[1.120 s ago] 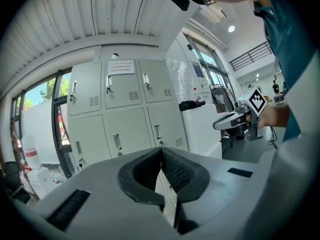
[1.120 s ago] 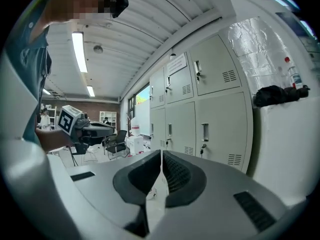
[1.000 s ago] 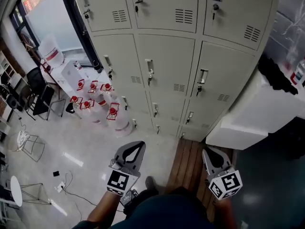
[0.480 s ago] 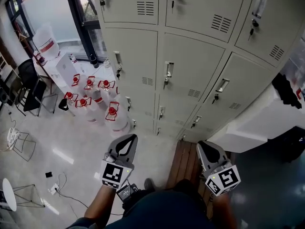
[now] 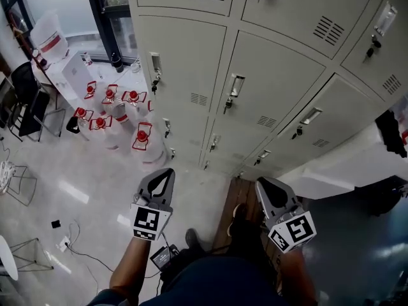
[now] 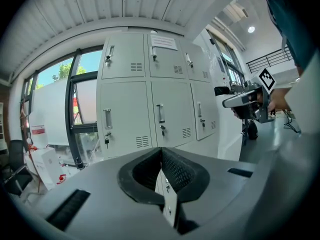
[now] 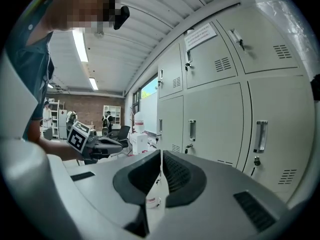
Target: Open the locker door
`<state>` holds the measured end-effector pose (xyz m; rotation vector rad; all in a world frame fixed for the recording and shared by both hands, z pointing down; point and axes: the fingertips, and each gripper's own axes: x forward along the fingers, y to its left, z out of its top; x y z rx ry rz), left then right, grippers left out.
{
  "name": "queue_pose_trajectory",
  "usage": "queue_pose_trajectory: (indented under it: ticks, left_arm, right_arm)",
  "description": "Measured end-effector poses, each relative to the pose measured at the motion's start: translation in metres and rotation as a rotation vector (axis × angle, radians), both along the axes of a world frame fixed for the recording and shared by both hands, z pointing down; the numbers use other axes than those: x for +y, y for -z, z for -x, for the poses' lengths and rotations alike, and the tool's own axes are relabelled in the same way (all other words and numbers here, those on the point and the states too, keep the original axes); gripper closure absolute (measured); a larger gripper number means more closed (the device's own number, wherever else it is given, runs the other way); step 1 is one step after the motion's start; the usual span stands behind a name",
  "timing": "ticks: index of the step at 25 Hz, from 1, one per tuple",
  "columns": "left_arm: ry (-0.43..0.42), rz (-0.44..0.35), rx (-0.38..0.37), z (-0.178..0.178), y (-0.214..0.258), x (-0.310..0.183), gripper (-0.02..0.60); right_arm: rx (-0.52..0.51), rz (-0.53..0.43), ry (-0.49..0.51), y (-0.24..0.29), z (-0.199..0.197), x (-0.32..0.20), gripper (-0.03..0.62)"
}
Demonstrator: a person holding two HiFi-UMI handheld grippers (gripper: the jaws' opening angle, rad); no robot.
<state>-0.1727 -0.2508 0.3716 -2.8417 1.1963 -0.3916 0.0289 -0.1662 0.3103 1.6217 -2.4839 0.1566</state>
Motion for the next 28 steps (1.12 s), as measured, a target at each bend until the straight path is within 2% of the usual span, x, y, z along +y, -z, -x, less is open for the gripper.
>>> queue_pose_trajectory:
  ticks: [3, 11, 22, 25, 28]
  left_arm:
    - [0.023, 0.024, -0.023, -0.017, -0.032, -0.021, 0.565]
    - [0.045, 0.098, -0.067, -0.093, -0.140, -0.083, 0.563]
    - [0.098, 0.196, -0.083, -0.174, -0.274, -0.159, 0.561]
    - [0.125, 0.219, -0.098, -0.187, -0.307, -0.178, 0.526]
    - [0.159, 0.239, -0.112, -0.199, -0.337, -0.198, 0.455]
  right_arm:
    - [-0.004, 0.033, 0.007, -0.020, -0.009, -0.018, 0.557]
    - [-0.021, 0.122, -0.001, -0.091, -0.048, -0.057, 0.557]
    - [-0.025, 0.265, -0.036, -0.185, -0.107, -0.067, 0.557]
    - [-0.019, 0.302, -0.046, -0.206, -0.121, -0.068, 0.557]
    - [-0.020, 0.337, -0.050, -0.226, -0.130, -0.068, 0.557]
